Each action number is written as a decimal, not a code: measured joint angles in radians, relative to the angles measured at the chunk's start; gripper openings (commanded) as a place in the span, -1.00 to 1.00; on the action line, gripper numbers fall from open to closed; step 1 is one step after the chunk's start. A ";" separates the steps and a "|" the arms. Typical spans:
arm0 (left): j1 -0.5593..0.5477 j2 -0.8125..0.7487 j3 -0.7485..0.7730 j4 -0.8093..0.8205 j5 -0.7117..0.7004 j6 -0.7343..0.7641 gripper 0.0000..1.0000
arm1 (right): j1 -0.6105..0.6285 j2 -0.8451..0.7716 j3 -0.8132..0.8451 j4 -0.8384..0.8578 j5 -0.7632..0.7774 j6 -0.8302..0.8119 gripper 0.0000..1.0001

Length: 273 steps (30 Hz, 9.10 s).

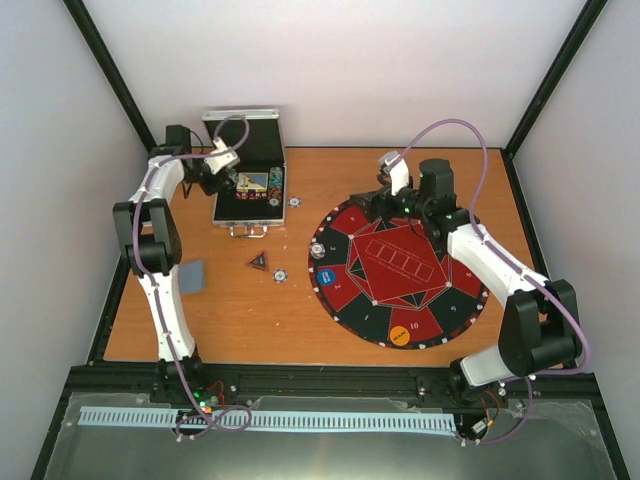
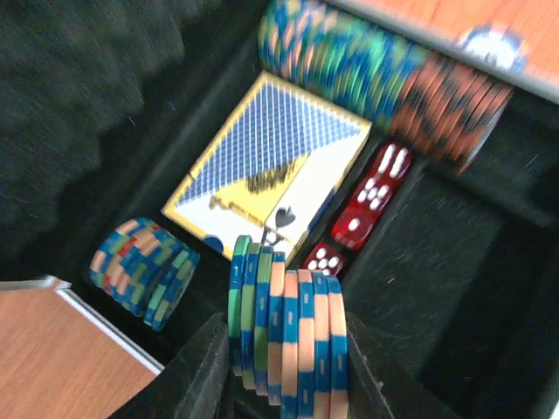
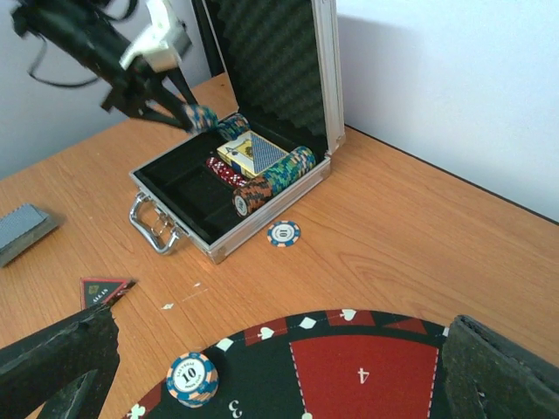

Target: Distribute texas hold em gaming equipment

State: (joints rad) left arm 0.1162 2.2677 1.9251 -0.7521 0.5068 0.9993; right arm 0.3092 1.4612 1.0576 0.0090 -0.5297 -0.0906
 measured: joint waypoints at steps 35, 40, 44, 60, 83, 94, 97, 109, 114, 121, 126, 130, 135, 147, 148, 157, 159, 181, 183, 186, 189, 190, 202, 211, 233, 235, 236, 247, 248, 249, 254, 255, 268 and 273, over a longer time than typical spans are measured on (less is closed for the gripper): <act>-0.212 -0.256 -0.100 -0.187 0.460 -0.952 -0.99 | 0.272 0.291 0.249 0.117 0.083 -0.176 0.89; -0.248 -0.257 -0.100 -0.195 0.492 -0.894 -0.99 | 0.155 0.231 0.237 0.036 -0.158 -0.031 0.52; -0.297 -0.256 -0.079 -0.245 0.521 -0.817 -0.99 | 0.025 0.232 0.237 -0.014 -0.261 0.155 0.44; -0.388 -0.256 -0.011 -0.324 0.651 -0.700 -0.99 | 0.059 0.243 0.145 0.106 -0.439 0.370 0.11; -0.395 -0.251 -0.020 -0.378 0.688 -0.590 -0.98 | 0.102 0.281 0.185 0.077 -0.504 0.316 -0.47; -0.398 -0.235 -0.107 -0.357 0.650 -0.607 -0.99 | 0.106 0.266 0.226 -0.165 -0.340 0.174 0.39; -0.400 -0.218 -0.142 -0.343 0.611 -0.626 -0.99 | 0.107 0.201 0.211 -0.290 -0.171 0.130 0.44; -0.628 -0.190 -0.222 -0.348 0.447 -0.604 -0.99 | 0.073 -0.161 0.080 -0.620 0.297 0.144 0.58; -0.745 -0.151 -0.225 -0.352 0.378 -0.604 -0.99 | -0.040 -0.262 -0.016 -0.640 0.393 0.166 0.60; -0.927 -0.028 -0.165 -0.364 0.249 -0.604 -0.99 | -0.063 -0.315 -0.068 -0.584 0.403 0.166 0.60; -0.982 0.082 -0.063 -0.427 0.249 -0.593 -0.99 | -0.063 -0.348 -0.113 -0.575 0.363 0.158 0.60; -0.986 0.098 -0.043 -0.457 0.261 -0.580 -0.99 | -0.063 -0.401 -0.136 -0.574 0.335 0.154 0.61; -0.993 0.103 -0.037 -0.488 0.269 -0.537 -0.99 | -0.063 -0.446 -0.136 -0.573 0.319 0.151 0.62; -1.005 0.069 -0.111 -0.533 0.266 -0.425 -0.95 | -0.063 -0.483 -0.122 -0.615 0.418 0.150 0.71; -1.009 0.069 -0.111 -0.533 0.265 -0.419 -0.85 | -0.063 -0.483 -0.117 -0.616 0.420 0.150 0.71; -1.024 0.113 -0.034 -0.579 0.245 -0.401 -0.42 | -0.063 -0.469 -0.105 -0.620 0.400 0.150 0.71; -1.024 0.127 -0.011 -0.591 0.238 -0.397 -0.37 | -0.063 -0.469 -0.102 -0.621 0.393 0.147 0.71; -1.007 0.211 0.131 -0.631 0.187 -0.364 0.06 | -0.066 -0.486 -0.095 -0.608 0.298 0.139 0.71; -1.002 0.218 0.152 -0.633 0.180 -0.365 0.14 | -0.068 -0.486 -0.093 -0.602 0.296 0.139 0.71; -0.988 0.221 0.190 -0.620 0.164 -0.365 0.28 | -0.067 -0.486 -0.086 -0.601 0.277 0.140 0.71; -0.963 0.220 0.220 -0.590 0.154 -0.363 0.33 | -0.066 -0.486 -0.082 -0.600 0.244 0.140 0.71; -0.955 0.219 0.225 -0.582 0.154 -0.361 0.35 | -0.066 -0.486 -0.078 -0.602 0.233 0.140 0.70; -0.852 0.043 0.195 -0.565 0.212 -0.351 0.44 | -0.066 -0.486 -0.049 -0.594 0.039 0.138 0.56; -0.627 -0.156 0.098 -0.558 0.271 -0.353 0.43 | 0.156 -0.461 -0.081 -0.589 -0.053 0.040 0.40; -0.170 -0.370 -0.216 -0.257 0.140 -0.148 0.62 | 0.290 -0.184 0.005 -0.515 0.121 -0.195 0.71; -0.170 -0.359 -0.246 -0.211 0.140 -0.048 0.61 | 0.269 -0.163 0.011 -0.492 0.117 -0.205 0.71; -0.169 -0.345 -0.246 -0.196 0.139 -0.011 0.61 | 0.253 -0.149 0.013 -0.479 0.111 -0.209 0.71; -0.167 -0.068 -0.132 -0.074 0.130 0.235 0.13 | 0.156 -0.030 0.062 -0.420 0.051 -0.217 0.71; -0.167 -0.052 -0.126 -0.064 0.131 0.240 0.11 | 0.154 -0.023 0.066 -0.420 0.047 -0.217 0.71; -0.167 -0.037 -0.117 -0.056 0.132 0.242 0.09 | 0.151 -0.018 0.069 -0.421 0.043 -0.217 0.71; -0.166 0.003 -0.080 -0.005 0.144 0.242 0.07 | 0.145 -0.011 0.081 -0.426 0.027 -0.220 0.71; -0.166 0.005 -0.077 0.005 0.146 0.241 0.07 | 0.144 -0.011 0.082 -0.426 0.023 -0.220 0.71; -0.175 0.068 -0.037 0.049 0.146 0.234 -0.07 | 0.128 0.010 0.084 -0.432 -0.006 -0.228 0.71; -0.185 0.071 -0.037 0.050 0.140 0.234 -0.08 | 0.125 0.026 0.093 -0.441 -0.017 -0.233 0.71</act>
State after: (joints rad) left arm -0.0685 2.3390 1.8881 -0.7021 0.6472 1.2335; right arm 0.4343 1.4868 1.1507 -0.4320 -0.5468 -0.3233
